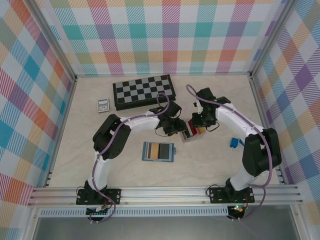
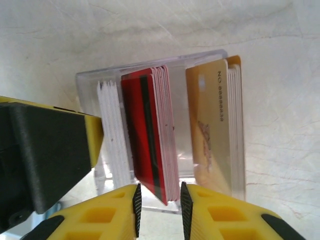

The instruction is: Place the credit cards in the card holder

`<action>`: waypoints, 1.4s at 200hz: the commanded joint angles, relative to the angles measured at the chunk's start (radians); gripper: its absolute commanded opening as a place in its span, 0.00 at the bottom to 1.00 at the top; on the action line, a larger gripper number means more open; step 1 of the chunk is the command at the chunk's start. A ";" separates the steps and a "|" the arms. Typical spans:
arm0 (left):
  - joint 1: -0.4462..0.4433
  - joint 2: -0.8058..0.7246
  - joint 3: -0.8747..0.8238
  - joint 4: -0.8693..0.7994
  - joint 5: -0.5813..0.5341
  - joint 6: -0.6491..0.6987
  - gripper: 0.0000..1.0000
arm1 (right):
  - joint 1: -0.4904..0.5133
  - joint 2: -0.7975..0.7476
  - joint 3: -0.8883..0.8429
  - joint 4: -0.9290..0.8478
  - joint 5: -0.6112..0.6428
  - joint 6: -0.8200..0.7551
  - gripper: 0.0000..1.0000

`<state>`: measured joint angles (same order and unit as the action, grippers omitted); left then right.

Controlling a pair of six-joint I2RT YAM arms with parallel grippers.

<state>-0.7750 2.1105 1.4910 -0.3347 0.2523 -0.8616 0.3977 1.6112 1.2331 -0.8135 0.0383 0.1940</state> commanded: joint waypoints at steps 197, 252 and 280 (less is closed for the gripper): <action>-0.007 -0.054 -0.090 -0.072 -0.076 0.052 0.44 | 0.145 0.111 0.052 0.023 0.345 -0.024 0.29; -0.007 -0.049 -0.090 -0.070 -0.070 0.052 0.44 | 0.146 0.105 0.048 0.012 0.327 -0.016 0.21; -0.008 -0.044 -0.090 -0.070 -0.064 0.050 0.44 | 0.146 0.103 0.049 0.012 0.308 -0.011 0.15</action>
<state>-0.7765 2.0708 1.4349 -0.3149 0.2153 -0.8158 0.5499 1.7405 1.2739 -0.7784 0.3214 0.1753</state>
